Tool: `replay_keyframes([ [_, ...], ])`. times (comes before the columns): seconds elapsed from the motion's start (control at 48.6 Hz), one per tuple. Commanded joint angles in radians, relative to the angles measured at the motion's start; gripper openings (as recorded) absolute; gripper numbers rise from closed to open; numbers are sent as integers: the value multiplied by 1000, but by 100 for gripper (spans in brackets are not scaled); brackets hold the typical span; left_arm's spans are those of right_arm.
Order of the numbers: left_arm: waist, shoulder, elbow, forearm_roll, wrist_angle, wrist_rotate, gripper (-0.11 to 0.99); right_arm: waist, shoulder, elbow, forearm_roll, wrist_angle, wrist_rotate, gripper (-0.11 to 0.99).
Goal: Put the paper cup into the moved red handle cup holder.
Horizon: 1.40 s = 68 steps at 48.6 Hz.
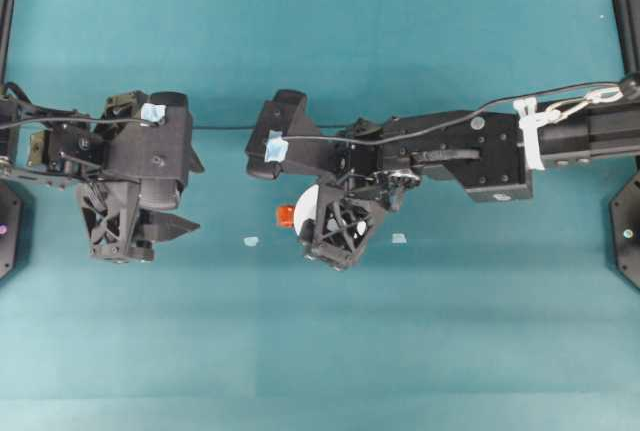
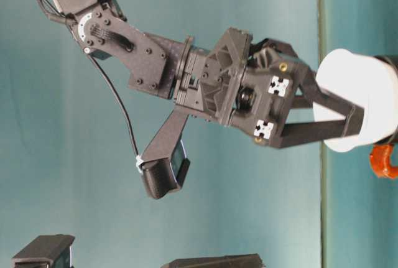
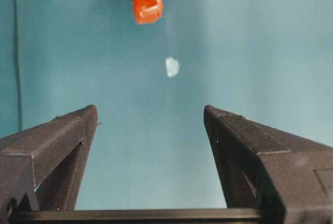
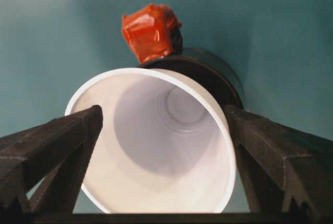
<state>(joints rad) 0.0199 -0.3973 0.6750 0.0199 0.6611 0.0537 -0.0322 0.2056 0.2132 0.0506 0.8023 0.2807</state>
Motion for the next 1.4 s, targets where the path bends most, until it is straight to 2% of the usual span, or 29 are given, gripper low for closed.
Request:
replay_keyframes([
  [0.0, -2, -14, -11, 2, -6, -2, 85, 5, -32, -20, 2, 15, 0, 80],
  [0.288, -2, -14, -11, 2, -6, 0, 85, -11, -49, -43, 2, 20, -2, 67],
  [0.494, -3, -14, -12, 2, -6, -2, 85, -11, -64, -69, -2, 34, -2, 66],
  [0.72, -5, -20, -11, 2, -6, -2, 85, -11, -115, -104, -3, 95, -5, 66],
  [0.802, -5, -26, -11, 2, -6, -2, 85, -5, -153, -104, -3, 98, -11, 66],
  [0.946, -5, -37, -3, 2, -6, -2, 85, 9, -224, -86, -12, 58, -14, 66],
  [1.11, -5, -49, 3, 2, -6, -2, 85, 25, -313, -23, -21, -20, -14, 66],
  [1.378, -5, -63, 12, 2, -6, -2, 85, 29, -463, 137, -23, -169, -14, 66],
])
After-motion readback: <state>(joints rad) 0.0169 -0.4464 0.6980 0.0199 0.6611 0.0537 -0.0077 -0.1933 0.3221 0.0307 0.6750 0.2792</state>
